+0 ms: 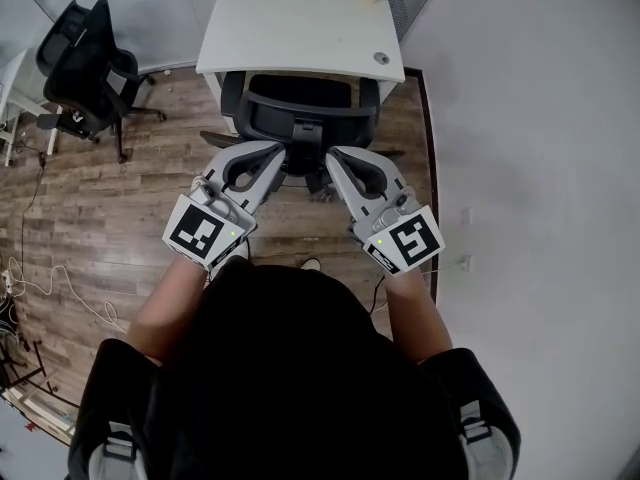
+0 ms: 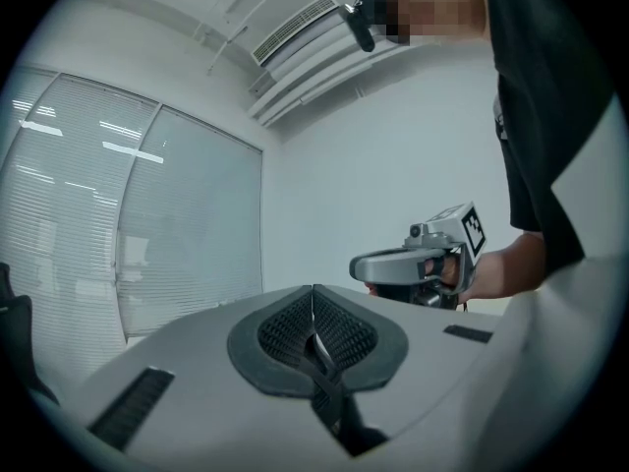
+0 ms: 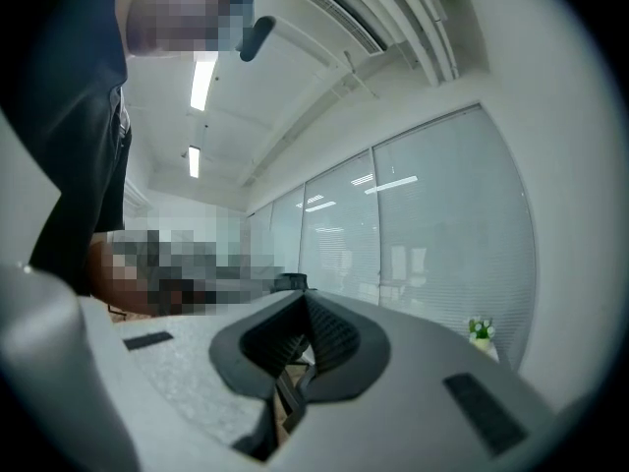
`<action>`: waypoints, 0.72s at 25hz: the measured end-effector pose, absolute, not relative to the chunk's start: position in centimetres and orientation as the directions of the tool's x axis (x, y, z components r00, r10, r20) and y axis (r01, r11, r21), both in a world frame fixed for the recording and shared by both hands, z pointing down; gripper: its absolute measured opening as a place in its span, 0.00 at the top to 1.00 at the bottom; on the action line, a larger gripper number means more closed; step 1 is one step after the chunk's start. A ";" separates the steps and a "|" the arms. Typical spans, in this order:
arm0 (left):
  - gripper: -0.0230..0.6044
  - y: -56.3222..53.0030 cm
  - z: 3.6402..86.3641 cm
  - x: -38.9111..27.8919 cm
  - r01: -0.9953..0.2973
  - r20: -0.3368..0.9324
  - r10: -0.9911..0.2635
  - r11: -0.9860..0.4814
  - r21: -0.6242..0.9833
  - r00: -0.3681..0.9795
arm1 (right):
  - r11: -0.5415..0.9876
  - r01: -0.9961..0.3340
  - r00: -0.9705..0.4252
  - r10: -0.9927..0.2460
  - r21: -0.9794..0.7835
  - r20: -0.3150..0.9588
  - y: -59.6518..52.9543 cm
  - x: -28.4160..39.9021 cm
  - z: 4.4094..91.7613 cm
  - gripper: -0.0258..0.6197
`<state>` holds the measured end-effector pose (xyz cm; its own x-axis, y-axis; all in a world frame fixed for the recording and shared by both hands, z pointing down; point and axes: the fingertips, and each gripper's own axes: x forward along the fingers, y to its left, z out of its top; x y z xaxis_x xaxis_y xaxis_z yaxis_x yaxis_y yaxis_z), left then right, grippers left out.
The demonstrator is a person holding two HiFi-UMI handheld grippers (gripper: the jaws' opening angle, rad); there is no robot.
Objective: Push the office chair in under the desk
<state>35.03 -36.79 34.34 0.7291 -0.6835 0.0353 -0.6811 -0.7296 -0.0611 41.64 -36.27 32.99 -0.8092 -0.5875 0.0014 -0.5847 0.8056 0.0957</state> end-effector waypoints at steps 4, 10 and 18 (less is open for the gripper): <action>0.97 -36.4 34.0 35.5 -0.675 0.007 -0.677 -0.734 -0.070 0.736 | 0.805 -0.589 -0.808 -0.590 0.076 -0.007 -36.4 42.1 32.9 0.96; 0.97 -36.6 33.8 35.3 -0.677 0.006 -0.679 -0.732 -0.079 0.734 | 0.800 -0.595 -0.803 -0.596 0.082 -0.010 -36.2 42.2 32.7 0.96; 0.97 -36.8 33.4 35.2 -0.668 0.012 -0.671 -0.739 -0.089 0.741 | 0.790 -0.607 -0.793 -0.609 0.090 -0.005 -36.2 42.0 32.5 0.96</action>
<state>35.25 -36.82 33.37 0.7413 -0.6711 0.0124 -0.6676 -0.7391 -0.0891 41.97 -36.19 32.47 -0.7932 -0.6090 -0.0055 -0.6069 0.7896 0.0901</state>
